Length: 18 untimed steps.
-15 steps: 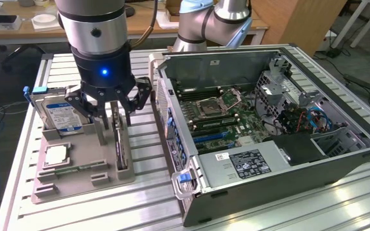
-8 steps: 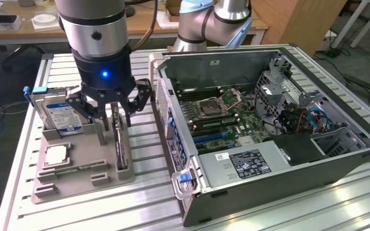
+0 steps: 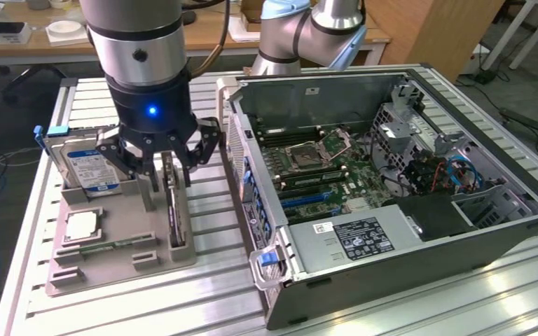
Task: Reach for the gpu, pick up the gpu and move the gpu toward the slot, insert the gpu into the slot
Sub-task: 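Pick up the gpu and move the gpu toward the slot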
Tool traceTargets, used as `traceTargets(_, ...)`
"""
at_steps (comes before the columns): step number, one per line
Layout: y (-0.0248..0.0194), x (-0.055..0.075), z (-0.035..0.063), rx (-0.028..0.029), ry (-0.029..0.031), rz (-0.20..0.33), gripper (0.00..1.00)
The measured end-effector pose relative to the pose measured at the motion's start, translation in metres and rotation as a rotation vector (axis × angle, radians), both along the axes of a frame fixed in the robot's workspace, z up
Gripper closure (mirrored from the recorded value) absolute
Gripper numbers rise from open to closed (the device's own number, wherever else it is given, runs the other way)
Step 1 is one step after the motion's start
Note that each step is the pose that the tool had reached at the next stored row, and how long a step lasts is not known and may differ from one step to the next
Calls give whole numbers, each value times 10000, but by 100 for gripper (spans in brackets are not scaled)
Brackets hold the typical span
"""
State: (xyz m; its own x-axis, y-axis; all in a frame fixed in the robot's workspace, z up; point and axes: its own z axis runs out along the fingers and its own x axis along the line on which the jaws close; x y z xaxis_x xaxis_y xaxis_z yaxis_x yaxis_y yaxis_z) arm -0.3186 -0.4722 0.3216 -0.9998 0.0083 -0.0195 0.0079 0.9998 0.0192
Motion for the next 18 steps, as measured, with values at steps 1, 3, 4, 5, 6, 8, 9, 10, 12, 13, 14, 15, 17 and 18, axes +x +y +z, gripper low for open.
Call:
traceTargets(1, 1, -2, -6, -17, 0, -5, 53)
traceTargets(3, 13, -2, -30, -75, -1, -7, 53)
traceTargets(4, 24, -2, -34, -81, 9, -5, 53)
traceTargets(5, 40, -1, -37, -83, 19, -4, 53)
traceTargets(6, 53, -1, -41, -82, 34, -5, 53)
traceTargets(8, 76, -1, -52, -82, 44, -4, 53)
traceTargets(9, 84, -1, -60, -81, 46, -4, 53)
traceTargets(10, 90, -1, -73, -81, 48, -5, 53)
traceTargets(12, 95, 0, -106, -81, 57, -3, 53)
traceTargets(13, 95, 0, -124, -82, 62, -3, 53)
traceTargets(14, 95, -1, -140, -80, 66, -3, 53)
traceTargets(15, 95, -1, -154, -74, 68, -4, 53)
traceTargets(17, 96, -2, -176, -48, 69, -5, 53)
traceTargets(18, 96, -2, -185, -47, 69, -6, 53)
